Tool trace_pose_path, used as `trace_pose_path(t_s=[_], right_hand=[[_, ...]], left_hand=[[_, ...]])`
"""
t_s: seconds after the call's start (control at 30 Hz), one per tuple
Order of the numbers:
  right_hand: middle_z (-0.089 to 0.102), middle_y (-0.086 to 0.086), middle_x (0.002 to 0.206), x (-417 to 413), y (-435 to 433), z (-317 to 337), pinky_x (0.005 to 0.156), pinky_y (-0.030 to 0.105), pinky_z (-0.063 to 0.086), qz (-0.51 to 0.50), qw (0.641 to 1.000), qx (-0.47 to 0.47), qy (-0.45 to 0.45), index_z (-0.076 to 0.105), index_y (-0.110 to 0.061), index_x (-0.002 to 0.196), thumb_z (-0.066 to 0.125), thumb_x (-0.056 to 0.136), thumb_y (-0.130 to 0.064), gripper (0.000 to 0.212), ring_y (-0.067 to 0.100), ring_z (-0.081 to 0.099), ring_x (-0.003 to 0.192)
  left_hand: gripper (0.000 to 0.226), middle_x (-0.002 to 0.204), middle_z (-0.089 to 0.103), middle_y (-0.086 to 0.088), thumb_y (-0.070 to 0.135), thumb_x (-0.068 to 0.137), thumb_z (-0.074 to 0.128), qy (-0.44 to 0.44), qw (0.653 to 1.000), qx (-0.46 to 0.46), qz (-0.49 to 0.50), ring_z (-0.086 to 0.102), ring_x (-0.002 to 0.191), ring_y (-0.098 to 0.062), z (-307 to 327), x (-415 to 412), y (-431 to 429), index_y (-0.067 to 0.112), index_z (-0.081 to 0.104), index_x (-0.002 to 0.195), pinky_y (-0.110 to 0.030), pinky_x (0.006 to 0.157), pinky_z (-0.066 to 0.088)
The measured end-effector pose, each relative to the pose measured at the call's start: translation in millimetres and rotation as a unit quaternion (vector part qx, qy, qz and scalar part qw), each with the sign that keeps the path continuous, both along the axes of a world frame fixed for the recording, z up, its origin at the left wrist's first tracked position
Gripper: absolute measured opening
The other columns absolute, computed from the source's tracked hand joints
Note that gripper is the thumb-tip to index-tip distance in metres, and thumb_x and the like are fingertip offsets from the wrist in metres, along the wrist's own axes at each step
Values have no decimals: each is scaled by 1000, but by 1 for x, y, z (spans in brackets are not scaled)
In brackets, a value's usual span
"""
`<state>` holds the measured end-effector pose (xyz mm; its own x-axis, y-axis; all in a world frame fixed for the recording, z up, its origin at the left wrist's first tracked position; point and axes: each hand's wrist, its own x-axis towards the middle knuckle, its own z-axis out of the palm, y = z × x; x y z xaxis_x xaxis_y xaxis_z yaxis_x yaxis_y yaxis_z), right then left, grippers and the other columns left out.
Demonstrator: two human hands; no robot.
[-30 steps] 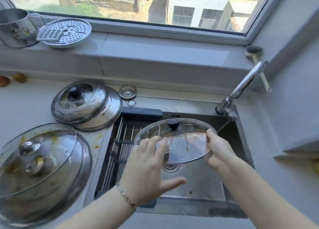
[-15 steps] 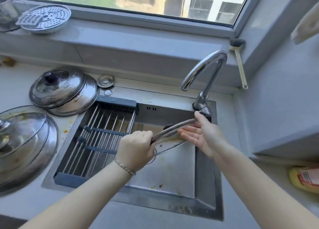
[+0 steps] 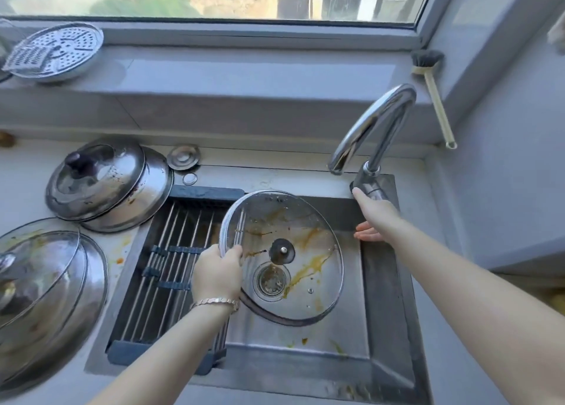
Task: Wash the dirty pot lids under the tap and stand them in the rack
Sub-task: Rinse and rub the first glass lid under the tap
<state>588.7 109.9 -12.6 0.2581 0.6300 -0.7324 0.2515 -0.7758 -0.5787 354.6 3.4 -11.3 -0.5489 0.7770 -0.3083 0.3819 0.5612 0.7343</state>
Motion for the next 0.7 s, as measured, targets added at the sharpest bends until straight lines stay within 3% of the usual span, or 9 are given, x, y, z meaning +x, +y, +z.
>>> trace_pose_path(t_s=[0.1, 0.17, 0.3, 0.47, 0.7], right_hand=[[60, 20, 95, 0, 16, -15, 48, 27, 53, -10, 1000, -12, -25, 48, -15, 117, 46, 90, -47, 42, 30, 64, 66], [62, 20, 93, 3, 21, -23, 44, 27, 49, -31, 999, -20, -39, 50, -5, 112, 42, 93, -35, 36, 28, 59, 57], [59, 15, 80, 8, 24, -37, 36, 21, 40, -35, 997, -28, -68, 45, -3, 131, 34, 94, -24, 44, 26, 58, 55], [53, 8, 65, 8, 21, -44, 43, 23, 37, -48, 995, 6, -92, 43, -7, 135, 32, 95, -22, 43, 20, 51, 48], [52, 9, 66, 10, 16, -46, 42, 24, 43, -45, 994, 21, -95, 49, -2, 121, 32, 94, -18, 36, 20, 51, 49]], left_hand=[[26, 46, 52, -8, 15, 86, 53, -51, 998, -2, 32, 47, 45, -22, 1, 2, 9, 3, 54, 62, -31, 57, 37], [26, 40, 50, -3, 13, 84, 55, -73, 996, 0, 55, 46, 45, -21, -1, 4, 16, 5, 54, 60, -31, 57, 37], [28, 29, 48, 3, 9, 84, 56, -94, 993, 3, 69, 45, 46, -19, -3, 9, 27, 6, 53, 57, -28, 53, 33], [28, 44, 50, -9, 12, 86, 53, -107, 993, 5, 45, 49, 50, -26, 0, 14, 31, 5, 53, 59, -37, 64, 44], [25, 31, 46, 2, 12, 85, 53, -107, 994, 13, 33, 49, 47, -21, 8, 20, 30, 2, 57, 62, -32, 61, 44]])
